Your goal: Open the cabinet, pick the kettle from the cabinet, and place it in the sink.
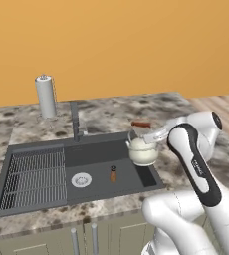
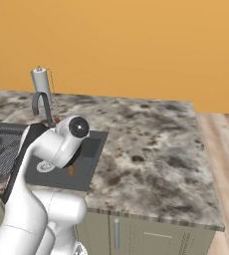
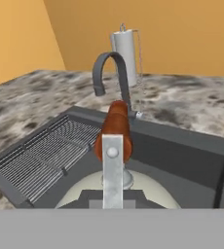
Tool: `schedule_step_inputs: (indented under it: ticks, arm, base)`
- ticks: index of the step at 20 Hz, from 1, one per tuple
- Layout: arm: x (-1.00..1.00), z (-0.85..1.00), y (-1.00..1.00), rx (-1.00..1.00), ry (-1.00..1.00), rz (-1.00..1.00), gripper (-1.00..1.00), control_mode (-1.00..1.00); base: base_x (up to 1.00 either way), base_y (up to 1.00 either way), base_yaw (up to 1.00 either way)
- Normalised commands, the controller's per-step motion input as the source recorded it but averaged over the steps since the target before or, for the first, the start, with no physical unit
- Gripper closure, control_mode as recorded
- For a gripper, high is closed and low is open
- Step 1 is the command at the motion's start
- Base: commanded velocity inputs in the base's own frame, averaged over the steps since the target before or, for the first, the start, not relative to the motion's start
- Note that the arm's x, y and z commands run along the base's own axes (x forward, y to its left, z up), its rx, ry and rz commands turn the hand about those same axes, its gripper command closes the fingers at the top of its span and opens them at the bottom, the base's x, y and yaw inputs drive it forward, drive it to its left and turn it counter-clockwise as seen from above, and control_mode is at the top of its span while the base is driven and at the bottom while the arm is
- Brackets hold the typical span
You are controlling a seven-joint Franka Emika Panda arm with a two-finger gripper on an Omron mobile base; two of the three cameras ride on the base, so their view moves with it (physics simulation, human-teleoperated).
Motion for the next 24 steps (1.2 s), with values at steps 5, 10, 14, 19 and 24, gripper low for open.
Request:
schedule_step_inputs:
  ticks: [5,10,14,19,24]
  arm:
    - [0.26,-0.12,0.05,0.0,0.22,0.1,1.0,-1.0]
    - [0.27,-0.15,0.07,0.0,0.08,0.18,1.0,-1.0]
    - [0.22,-0.22,0.1,0.0,0.0,0.24,1.0,-1.0]
    - [0.19,-0.22,0.14,0.0,-0.05,0.25,1.0,-1.0]
    - [0.1,-0.21,0.17,0.0,-0.09,0.17,1.0,-1.0]
  base:
    - [0.0,0.0,0.0]
    - [0.0,0.0,0.0]
    - [0.0,0.0,0.0]
    - [0.0,0.0,0.0]
    - [0.0,0.0,0.0]
